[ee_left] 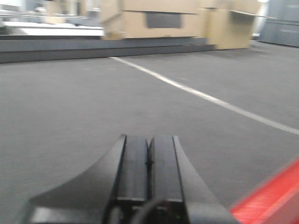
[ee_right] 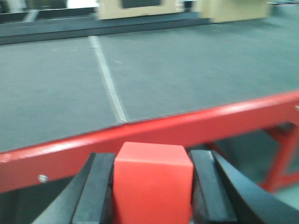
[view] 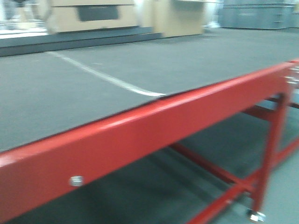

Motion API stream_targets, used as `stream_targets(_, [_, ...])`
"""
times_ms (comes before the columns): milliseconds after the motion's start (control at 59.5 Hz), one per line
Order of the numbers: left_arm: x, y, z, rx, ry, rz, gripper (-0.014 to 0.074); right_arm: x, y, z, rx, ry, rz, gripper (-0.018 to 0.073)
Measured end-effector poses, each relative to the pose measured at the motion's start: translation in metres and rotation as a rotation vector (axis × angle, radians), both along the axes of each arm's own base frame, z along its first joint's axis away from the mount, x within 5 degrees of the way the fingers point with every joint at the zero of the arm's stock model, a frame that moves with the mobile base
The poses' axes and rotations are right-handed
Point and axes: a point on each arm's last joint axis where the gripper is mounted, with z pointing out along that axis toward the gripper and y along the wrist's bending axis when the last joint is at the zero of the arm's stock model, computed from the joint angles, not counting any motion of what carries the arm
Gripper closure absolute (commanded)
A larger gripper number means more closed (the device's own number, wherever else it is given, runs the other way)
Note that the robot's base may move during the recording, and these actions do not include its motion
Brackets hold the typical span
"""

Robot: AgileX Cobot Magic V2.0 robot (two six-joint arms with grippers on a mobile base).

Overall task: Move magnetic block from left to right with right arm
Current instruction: 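Hold the red cube in the right gripper while driving away from the table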

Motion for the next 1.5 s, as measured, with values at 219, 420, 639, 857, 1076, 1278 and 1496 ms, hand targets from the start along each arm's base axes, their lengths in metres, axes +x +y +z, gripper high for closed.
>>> stream_targets(219, [0.0,0.0,0.0,0.0,0.0,0.0,0.0713,0.0,0.0,0.0,0.0,0.0,0.0,0.0376])
stream_targets(420, [0.0,0.0,0.0,0.0,0.0,0.0,0.0712,0.0,0.0,0.0,0.0,0.0,0.0,0.0376])
stream_targets(639, [0.0,0.0,0.0,0.0,0.0,0.0,0.0713,0.0,0.0,0.0,0.0,0.0,0.0,0.0376])
stream_targets(857, [0.0,0.0,0.0,0.0,0.0,0.0,0.0713,0.0,0.0,0.0,0.0,0.0,0.0,0.0376])
stream_targets(1076, [0.0,0.0,0.0,0.0,0.0,0.0,0.0713,0.0,0.0,0.0,0.0,0.0,0.0,0.0376])
stream_targets(1278, [0.0,0.0,0.0,0.0,0.0,0.0,0.0713,0.0,0.0,0.0,0.0,0.0,0.0,0.0376])
stream_targets(1496, [0.0,0.0,0.0,0.0,0.0,0.0,0.0713,-0.0003,-0.0001,0.0,0.001,-0.001,0.0,0.0376])
